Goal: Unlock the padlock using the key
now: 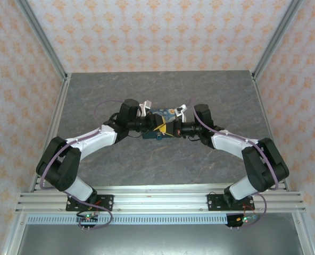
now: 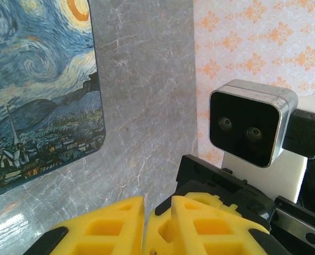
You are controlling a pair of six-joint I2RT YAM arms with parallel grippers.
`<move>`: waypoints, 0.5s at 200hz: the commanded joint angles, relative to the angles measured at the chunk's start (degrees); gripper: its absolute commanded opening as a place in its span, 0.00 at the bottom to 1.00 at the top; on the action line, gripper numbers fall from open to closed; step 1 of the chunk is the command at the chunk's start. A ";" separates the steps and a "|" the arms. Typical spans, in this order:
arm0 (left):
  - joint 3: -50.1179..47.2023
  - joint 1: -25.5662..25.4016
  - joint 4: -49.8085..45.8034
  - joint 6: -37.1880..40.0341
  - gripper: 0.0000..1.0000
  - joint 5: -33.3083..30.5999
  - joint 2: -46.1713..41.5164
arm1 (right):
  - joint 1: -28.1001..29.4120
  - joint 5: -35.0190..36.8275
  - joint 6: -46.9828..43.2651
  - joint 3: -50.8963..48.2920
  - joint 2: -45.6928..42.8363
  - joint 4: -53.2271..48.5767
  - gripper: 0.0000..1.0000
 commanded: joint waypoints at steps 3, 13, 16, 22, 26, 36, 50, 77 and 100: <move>-0.48 -0.50 1.33 -0.02 0.20 0.82 -0.05 | -0.46 0.40 -0.18 0.77 0.36 2.58 0.00; -0.52 -0.47 1.32 0.02 0.18 0.75 -0.11 | -0.51 0.48 -0.19 0.76 0.31 2.65 0.00; -0.47 -0.47 1.26 0.06 0.17 0.75 -0.12 | -0.49 0.56 -0.23 0.70 0.29 2.64 0.00; -0.47 -0.48 1.21 0.07 0.17 0.75 -0.10 | -0.55 0.57 -0.21 0.72 0.35 2.65 0.00; -0.50 -0.47 1.21 0.07 0.15 0.73 -0.08 | -0.50 0.53 -0.17 0.68 0.31 2.65 0.00; -0.49 -0.57 1.17 0.07 0.12 0.73 -0.09 | -0.62 0.65 -0.21 0.59 0.29 2.68 0.00; -0.61 -0.65 1.13 0.14 0.10 0.73 -0.06 | -0.63 0.83 -0.14 0.55 0.31 2.70 0.00; -0.53 -0.82 0.82 0.40 0.00 0.77 -0.06 | -0.78 1.00 -0.03 0.50 0.35 2.99 0.00; -0.20 -0.82 -0.05 0.72 0.00 -0.30 -0.52 | -1.26 1.58 0.54 -0.27 -0.30 2.94 0.10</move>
